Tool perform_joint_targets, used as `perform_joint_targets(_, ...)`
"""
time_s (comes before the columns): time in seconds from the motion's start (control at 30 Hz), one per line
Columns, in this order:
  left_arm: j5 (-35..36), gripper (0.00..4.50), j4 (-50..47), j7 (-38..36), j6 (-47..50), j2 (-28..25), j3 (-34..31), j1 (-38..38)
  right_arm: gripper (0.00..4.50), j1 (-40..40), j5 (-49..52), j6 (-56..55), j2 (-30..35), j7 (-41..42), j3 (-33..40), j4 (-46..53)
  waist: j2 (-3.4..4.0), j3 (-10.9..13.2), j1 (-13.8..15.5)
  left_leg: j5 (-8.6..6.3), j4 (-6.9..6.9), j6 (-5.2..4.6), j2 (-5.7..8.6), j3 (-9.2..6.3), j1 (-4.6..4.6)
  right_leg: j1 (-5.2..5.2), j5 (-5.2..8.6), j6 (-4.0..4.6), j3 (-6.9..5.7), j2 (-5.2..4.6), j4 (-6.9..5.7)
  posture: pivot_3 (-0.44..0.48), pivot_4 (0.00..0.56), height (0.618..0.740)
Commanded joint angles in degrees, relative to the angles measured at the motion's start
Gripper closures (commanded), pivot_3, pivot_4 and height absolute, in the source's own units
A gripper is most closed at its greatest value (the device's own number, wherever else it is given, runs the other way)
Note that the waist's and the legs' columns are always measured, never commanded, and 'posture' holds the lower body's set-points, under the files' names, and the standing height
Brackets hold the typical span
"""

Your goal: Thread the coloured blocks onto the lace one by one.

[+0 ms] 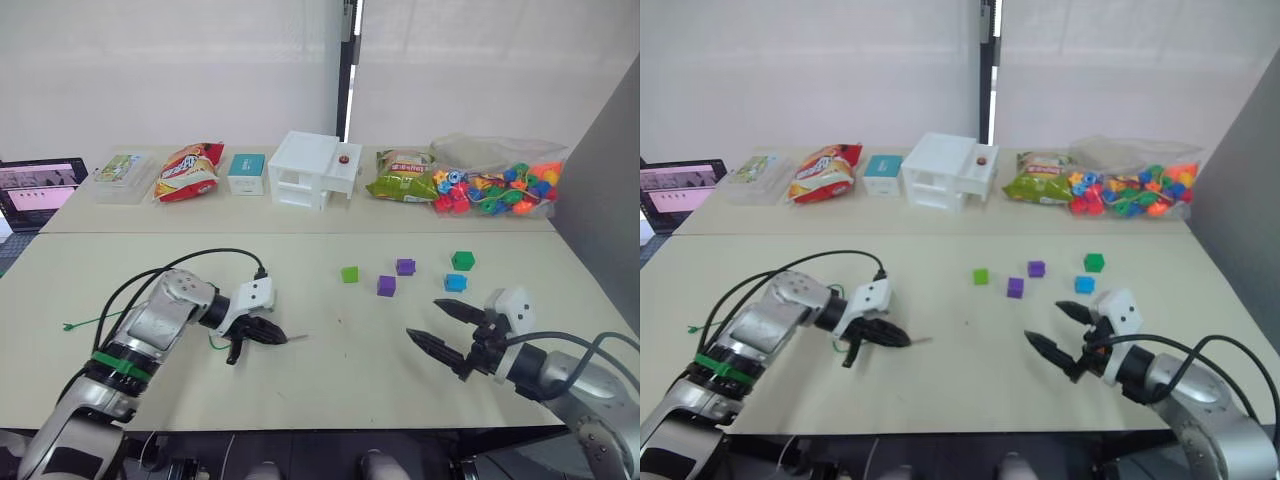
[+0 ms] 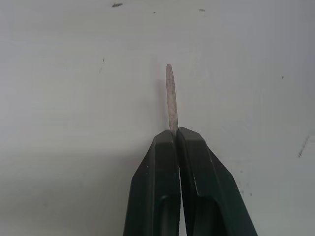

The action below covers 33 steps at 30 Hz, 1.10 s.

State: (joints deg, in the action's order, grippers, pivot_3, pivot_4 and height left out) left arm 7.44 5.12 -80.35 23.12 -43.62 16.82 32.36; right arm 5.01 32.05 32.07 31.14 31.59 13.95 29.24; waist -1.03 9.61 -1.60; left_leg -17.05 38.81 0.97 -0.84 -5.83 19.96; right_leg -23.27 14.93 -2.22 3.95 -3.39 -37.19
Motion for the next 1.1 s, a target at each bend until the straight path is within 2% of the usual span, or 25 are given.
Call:
perform_joint_targets(0.03, 2.98, 4.49, -6.10, 0.99, 2.29, -2.03, -4.03, -1.03, 0.00, -1.50, -6.09, -2.12, -3.74, -9.33, 0.11, -1.92, 0.04, 0.02, 0.07, 0.00, 0.00, 0.00, 0.00, 0.00, 0.02, -0.01, 0.00, 0.00, 0.00, -0.01, 0.00, 0.000, 0.150, 0.740)
perform_joint_targets(0.2, 4.29, 4.49, -12.11, 3.26, 4.82, -4.14, -6.71, -4.49, 0.00, -7.69, -13.49, -3.09, -9.53, -20.39, -0.22, -7.14, 0.09, 0.04, -0.19, 0.00, 0.00, 0.00, 0.01, 0.03, 0.06, -0.08, 0.00, 0.00, 0.02, -0.03, 0.00, 0.000, 0.150, 0.740)
perform_joint_targets(0.43, 7.06, 4.49, -18.22, 6.94, 9.44, -4.01, -8.22, -6.97, 0.00, -14.22, -18.32, -5.22, -13.91, -25.80, -1.35, -16.36, 0.10, 0.04, -0.73, 0.00, -0.04, 0.01, 0.02, 0.03, 0.28, -0.39, -0.01, 0.02, 0.02, -0.03, -0.13, 0.000, 0.150, 0.740)
perform_joint_targets(0.6, 8.59, 4.49, -20.73, 8.32, 10.93, -4.44, -8.64, -8.33, 0.00, -16.22, -19.67, -7.09, -15.09, -27.05, -1.01, -19.72, 0.11, 0.04, -0.85, 0.00, -0.05, 0.01, 0.07, 0.13, 0.39, -0.90, -0.03, 0.05, 0.14, -0.06, -0.80, 0.000, 0.150, 0.740)
perform_joint_targets(0.87, 9.13, 4.49, -21.20, 10.24, 10.51, -4.01, -7.31, -9.34, 0.00, -15.91, -20.08, -6.82, -15.65, -27.13, -1.21, -19.23, 0.11, 0.05, -1.01, 0.00, -0.07, 0.01, 0.05, 0.13, 0.36, -0.90, -0.03, 0.07, 0.15, -0.03, -0.81, 0.000, 0.150, 0.740)
perform_joint_targets(1.1, 9.06, 4.49, -20.82, 10.92, 10.36, -3.90, -6.93, -8.93, 0.00, -19.27, -21.41, -8.81, -17.06, -28.23, -1.94, -25.53, 0.11, 0.05, -1.07, 0.00, -0.07, 0.01, 0.05, 0.14, 0.35, -0.91, -0.03, 0.07, 0.15, -0.03, -0.80, 0.000, 0.150, 0.740)
